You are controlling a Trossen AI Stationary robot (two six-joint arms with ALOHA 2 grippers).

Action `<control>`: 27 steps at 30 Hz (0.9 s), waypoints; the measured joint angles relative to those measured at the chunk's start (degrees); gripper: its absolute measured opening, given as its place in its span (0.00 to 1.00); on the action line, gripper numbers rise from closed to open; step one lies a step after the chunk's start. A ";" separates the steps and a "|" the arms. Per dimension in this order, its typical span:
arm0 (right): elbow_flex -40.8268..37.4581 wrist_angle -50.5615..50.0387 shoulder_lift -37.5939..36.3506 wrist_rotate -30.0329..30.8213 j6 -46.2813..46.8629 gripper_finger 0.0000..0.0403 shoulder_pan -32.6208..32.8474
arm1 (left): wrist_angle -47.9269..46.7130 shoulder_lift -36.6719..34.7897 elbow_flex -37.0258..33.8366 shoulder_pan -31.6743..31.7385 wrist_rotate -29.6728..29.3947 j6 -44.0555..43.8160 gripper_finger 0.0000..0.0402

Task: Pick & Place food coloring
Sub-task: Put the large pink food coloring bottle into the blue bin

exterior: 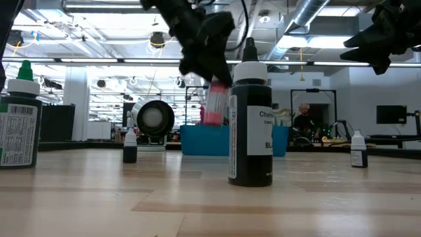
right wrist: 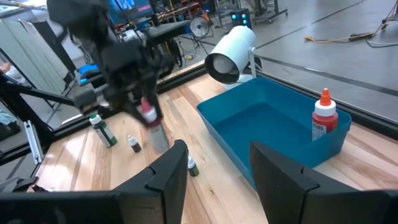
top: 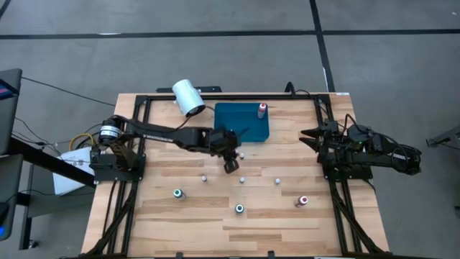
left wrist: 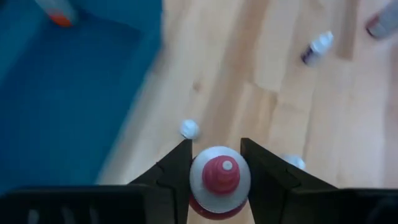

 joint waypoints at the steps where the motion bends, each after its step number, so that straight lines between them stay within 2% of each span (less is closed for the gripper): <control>1: 0.00 0.00 0.00 -0.02 -0.01 0.40 0.00 | -1.56 0.00 1.62 0.36 -0.73 0.21 0.27; 8: 0.00 -0.01 0.00 -0.02 -0.01 0.39 0.00 | -9.83 -0.02 12.37 2.92 -5.12 1.54 0.27; 15: 0.00 -0.12 0.00 -0.04 -0.02 0.39 0.00 | -13.40 -0.04 19.98 5.13 -5.70 0.20 0.26; 19: 0.00 -0.15 0.00 -0.04 -0.02 0.40 0.00 | -13.22 -0.11 21.98 5.57 -5.93 0.16 0.26; 27: 0.00 -0.13 0.00 -0.04 -0.02 0.39 0.00 | -10.39 -0.13 21.58 5.67 -6.98 0.16 0.26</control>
